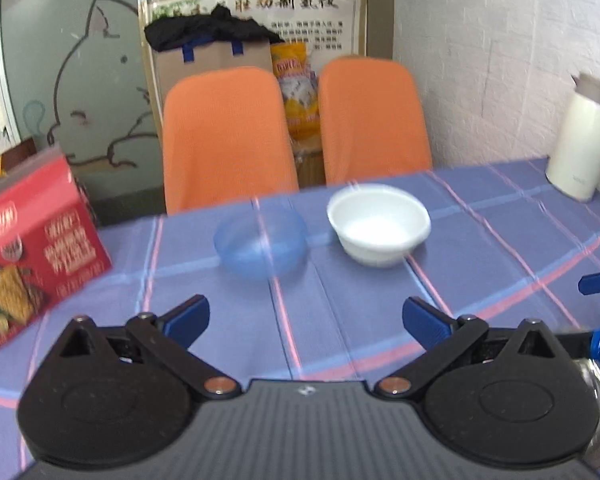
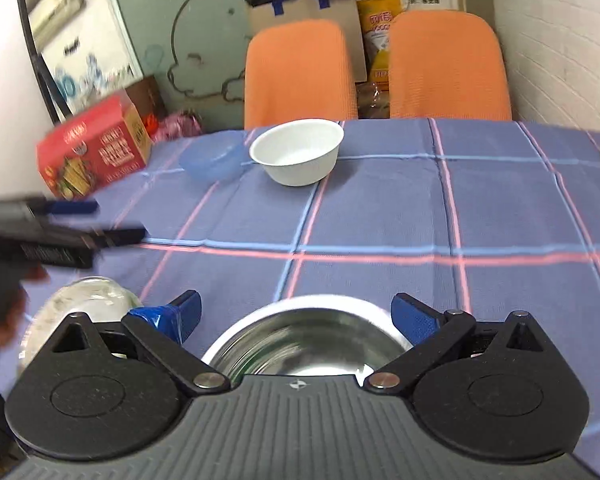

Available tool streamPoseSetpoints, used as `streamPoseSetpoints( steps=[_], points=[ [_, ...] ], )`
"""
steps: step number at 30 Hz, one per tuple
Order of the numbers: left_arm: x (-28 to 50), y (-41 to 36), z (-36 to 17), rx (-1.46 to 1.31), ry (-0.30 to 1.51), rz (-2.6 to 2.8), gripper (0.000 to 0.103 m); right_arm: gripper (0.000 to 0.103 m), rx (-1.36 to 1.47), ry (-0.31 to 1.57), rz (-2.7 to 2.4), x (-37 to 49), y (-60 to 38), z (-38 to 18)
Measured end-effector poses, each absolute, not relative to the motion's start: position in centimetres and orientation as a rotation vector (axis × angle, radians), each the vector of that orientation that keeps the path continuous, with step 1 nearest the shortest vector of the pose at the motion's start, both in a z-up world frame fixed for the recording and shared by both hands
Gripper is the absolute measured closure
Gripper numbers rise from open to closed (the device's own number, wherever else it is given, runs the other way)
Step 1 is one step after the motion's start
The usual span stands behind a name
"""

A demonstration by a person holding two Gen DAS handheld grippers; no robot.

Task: Organize plates and bowls
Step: 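Move the left tool to the white ceramic bowl, then grasp the white bowl rim with the left tool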

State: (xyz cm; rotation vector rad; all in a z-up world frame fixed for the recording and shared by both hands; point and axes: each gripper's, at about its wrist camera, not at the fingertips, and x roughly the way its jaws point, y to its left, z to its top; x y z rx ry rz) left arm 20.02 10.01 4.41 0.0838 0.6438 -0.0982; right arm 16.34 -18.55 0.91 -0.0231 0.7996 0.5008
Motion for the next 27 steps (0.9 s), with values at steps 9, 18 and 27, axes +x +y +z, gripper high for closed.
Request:
streamPoseSetpoints(
  steps=[9, 18, 27],
  points=[
    [33.1, 5.9, 5.9, 0.073, 0.705, -0.23, 0.001, 0.014, -0.281, 0.793, 0.503, 26.0, -14.0, 2.0],
    [42.0, 4.2, 1.3, 0.096, 0.822, -0.385, 0.001, 0.014, -0.346, 0.869, 0.554, 31.0, -12.4, -1.3],
    [44.2, 4.6, -1.0, 0.013, 0.855, -0.437, 0.001, 0.014, -0.285, 0.883, 0.583, 34.0, -12.0, -3.6]
  ],
)
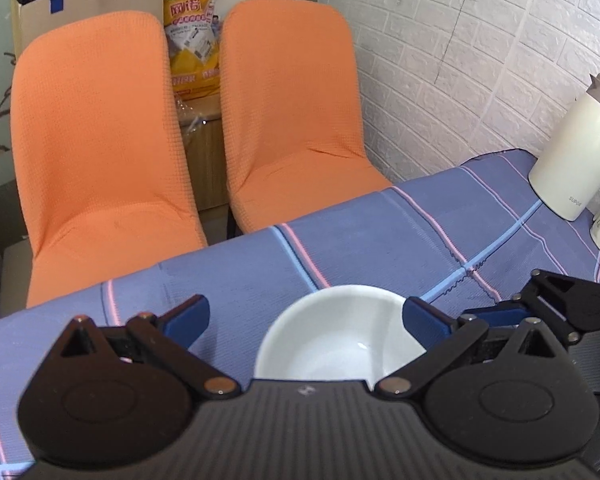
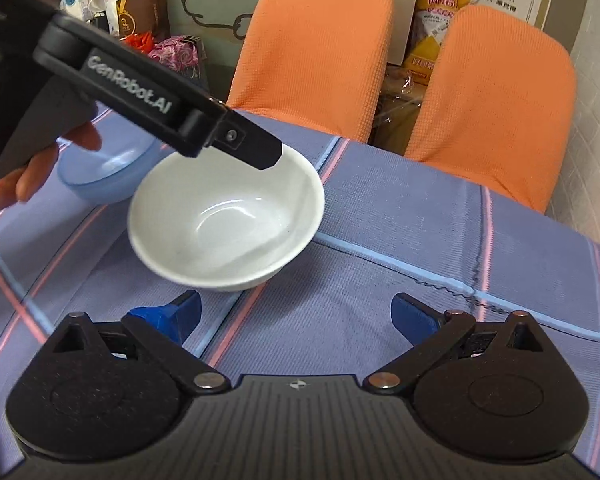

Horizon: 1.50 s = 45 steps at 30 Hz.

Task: Organize plates and bowls
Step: 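Grasp the white bowl rim with the left tool, then carry the white bowl with the left tool into the steel bowl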

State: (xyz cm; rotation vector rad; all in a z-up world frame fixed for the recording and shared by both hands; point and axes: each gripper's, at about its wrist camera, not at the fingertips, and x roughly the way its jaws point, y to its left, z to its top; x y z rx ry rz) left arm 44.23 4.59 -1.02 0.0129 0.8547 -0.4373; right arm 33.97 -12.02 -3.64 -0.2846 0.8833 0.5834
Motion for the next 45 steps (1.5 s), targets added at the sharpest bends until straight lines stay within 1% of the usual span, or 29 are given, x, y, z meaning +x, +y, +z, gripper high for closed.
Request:
streamPoseSetpoints(
  steps=[6, 9, 10, 11, 13, 15, 16, 17, 26, 33, 38, 41, 45],
  points=[
    [44.5, 4.1, -2.1, 0.011, 0.887, -0.452, 0.002, 0.014, -0.279, 0.882, 0.619, 34.2, -10.8, -4.3],
    [44.9, 4.1, -2.8, -0.012, 0.925, -0.451, 0.009, 0.014, -0.3, 0.88, 0.637, 34.0, -10.3, -4.2],
    [45.0, 4.1, -3.1, -0.023, 0.941, -0.452, 0.021, 0.014, -0.305, 0.878, 0.641, 34.0, -10.2, -4.1],
    [45.1, 4.1, -3.4, -0.032, 0.959, -0.451, 0.03, 0.014, -0.308, 0.873, 0.649, 34.0, -10.1, -4.0],
    [45.3, 3.9, -4.1, -0.04, 0.988, -0.442, 0.037, 0.014, -0.308, 0.867, 0.666, 34.1, -9.9, -3.8],
    [44.9, 3.8, -4.1, -0.036, 0.972, -0.442, 0.043, 0.014, -0.303, 0.869, 0.682, 34.4, -9.7, -3.8],
    [44.8, 3.9, -4.0, -0.042, 0.973, -0.449, 0.049, 0.014, -0.299, 0.869, 0.689, 34.4, -9.6, -3.9],
    [44.7, 4.0, -4.0, -0.053, 0.977, -0.455, 0.051, 0.015, -0.294, 0.865, 0.7, 34.4, -9.5, -4.0],
    [43.8, 4.3, -3.8, -0.086, 1.001, -0.46, 0.051, 0.015, -0.278, 0.771, 0.745, 33.4, -9.2, -2.3],
    [40.2, 3.4, -1.7, -0.049, 0.977, -0.471, 0.051, 0.015, -0.278, 0.782, 0.743, 31.6, -9.6, -1.1],
    [34.4, 1.8, 1.0, -0.047, 0.946, -0.472, 0.051, 0.015, -0.279, 0.765, 0.745, 27.7, -10.9, 0.9],
    [29.3, 0.2, 2.5, -0.032, 0.918, -0.484, 0.051, 0.015, -0.264, 0.758, 0.741, 23.8, -12.5, 2.5],
    [23.2, -2.0, 2.9, -0.031, 0.912, -0.516, 0.051, 0.014, -0.21, 0.764, 0.725, 18.0, -15.1, 3.6]
  ],
)
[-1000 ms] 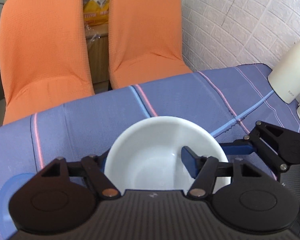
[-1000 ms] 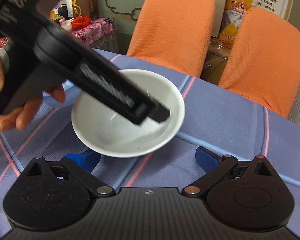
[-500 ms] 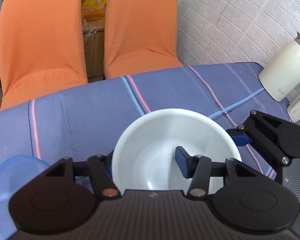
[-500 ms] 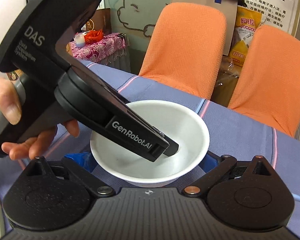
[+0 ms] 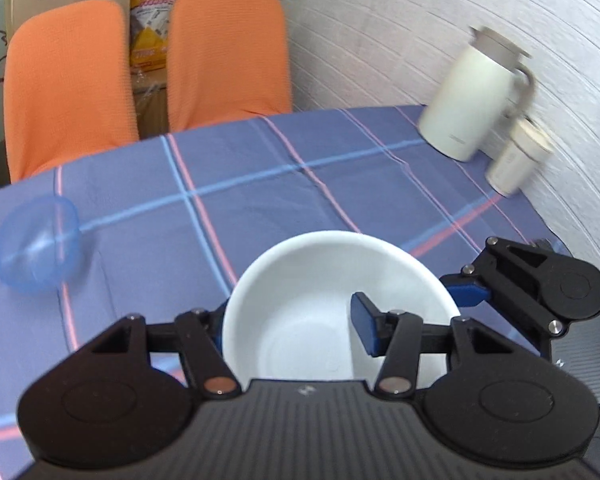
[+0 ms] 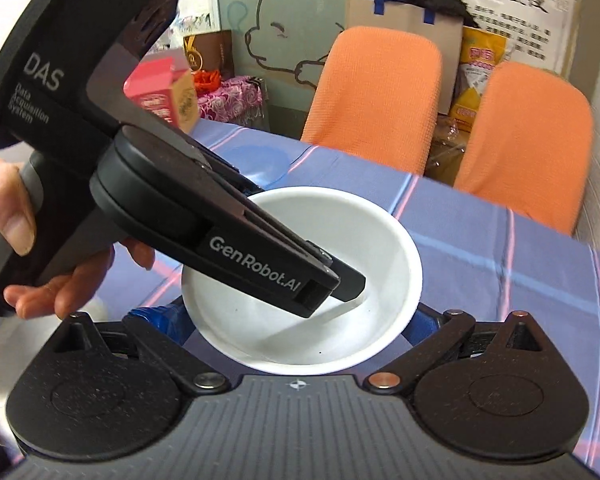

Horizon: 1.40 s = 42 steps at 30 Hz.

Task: Organize plates and bowls
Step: 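Carry the white bowl with the left tool into the steel bowl, then open the left tool to release the white bowl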

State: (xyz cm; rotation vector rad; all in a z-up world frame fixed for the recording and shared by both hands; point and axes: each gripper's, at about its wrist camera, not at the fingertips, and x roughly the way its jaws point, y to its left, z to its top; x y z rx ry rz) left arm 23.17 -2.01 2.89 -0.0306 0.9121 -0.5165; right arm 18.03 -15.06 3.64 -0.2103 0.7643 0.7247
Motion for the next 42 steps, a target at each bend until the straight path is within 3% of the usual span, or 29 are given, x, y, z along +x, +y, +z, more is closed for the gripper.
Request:
streamPoseSetpoints(
  steps=[8, 15, 20, 25, 32, 42],
  points=[
    [15.9, -6.0, 0.6, 0.045, 0.928, -0.563, 0.05, 0.013, -0.176, 0.814, 0.667, 9.5, -18.3, 1.9],
    [15.6, -7.3, -1.5, 0.092, 0.924, -0.528, 0.05, 0.014, -0.146, 0.837, 0.639, 9.4, -19.0, -0.4],
    [15.7, -6.9, -1.5, 0.051, 0.914, -0.573, 0.022, 0.014, -0.155, 0.806, 0.594, 9.4, -19.7, -1.1],
    [14.3, -6.2, 0.5, 0.073, 0.838, -0.569, 0.007, 0.014, -0.102, 0.792, 0.579, 8.7, -21.2, -0.7],
    [12.7, -3.8, 3.2, 0.056, 0.755, -0.539, 0.003, 0.014, -0.023, 0.768, 0.536, 5.7, -24.5, -0.2],
    [11.9, -2.1, 2.7, 0.04, 0.783, -0.495, 0.003, 0.014, 0.166, 0.759, 0.488, 7.4, -26.4, -1.8]
  ],
)
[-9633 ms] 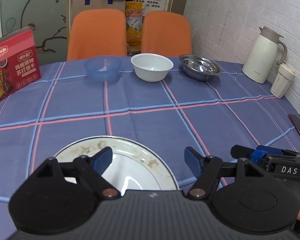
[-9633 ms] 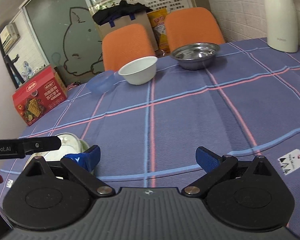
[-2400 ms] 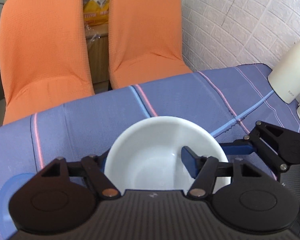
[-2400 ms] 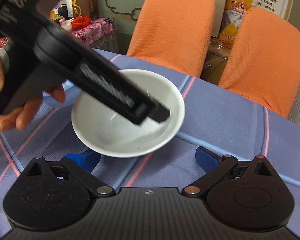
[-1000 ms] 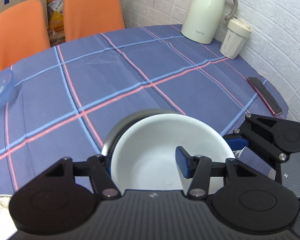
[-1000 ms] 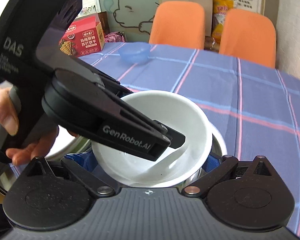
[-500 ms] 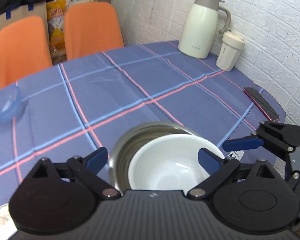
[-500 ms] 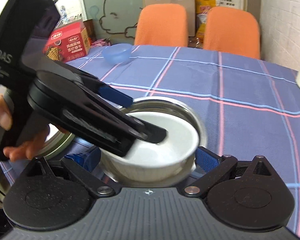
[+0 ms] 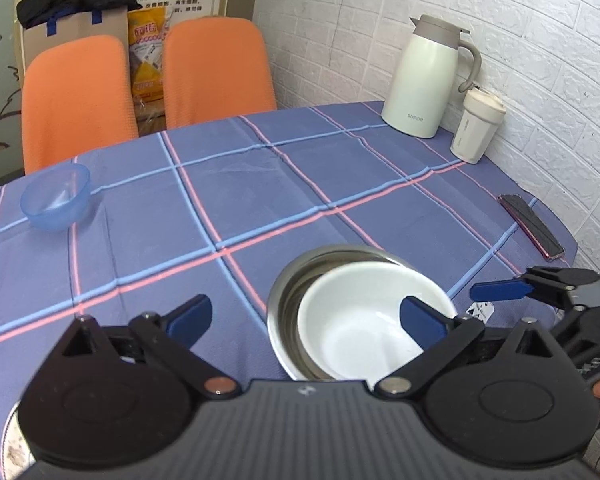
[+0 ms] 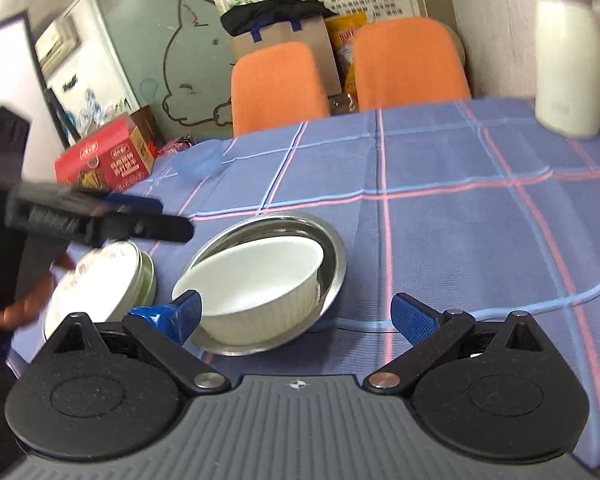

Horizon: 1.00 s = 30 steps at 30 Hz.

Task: Organize plates and bowls
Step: 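Open the left tool to release the white bowl, then move the left tool to the translucent blue plastic bowl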

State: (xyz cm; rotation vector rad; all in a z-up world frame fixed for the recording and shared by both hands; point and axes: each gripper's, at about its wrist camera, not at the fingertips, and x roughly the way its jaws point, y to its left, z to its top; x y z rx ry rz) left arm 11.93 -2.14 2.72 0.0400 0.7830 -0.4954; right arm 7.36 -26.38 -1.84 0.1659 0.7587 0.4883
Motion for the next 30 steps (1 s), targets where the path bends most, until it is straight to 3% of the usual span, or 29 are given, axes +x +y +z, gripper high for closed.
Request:
streamPoseSetpoints(
  steps=[5, 15, 30],
  points=[
    [11.8, -1.1, 3.1, 0.04, 0.769, -0.48, 0.003, 0.014, 0.167, 0.827, 0.458, 8.2, -26.3, -3.5],
    [12.4, 4.4, 3.1, -0.012, 0.775, -0.375, 0.002, 0.014, 0.076, 0.745, 0.479, 8.1, -25.1, -0.1],
    [14.6, 16.9, 1.1, -0.036, 0.822, -0.131, 0.001, 0.014, -0.084, 0.775, 0.65, 15.4, -12.5, 1.5]
  ],
)
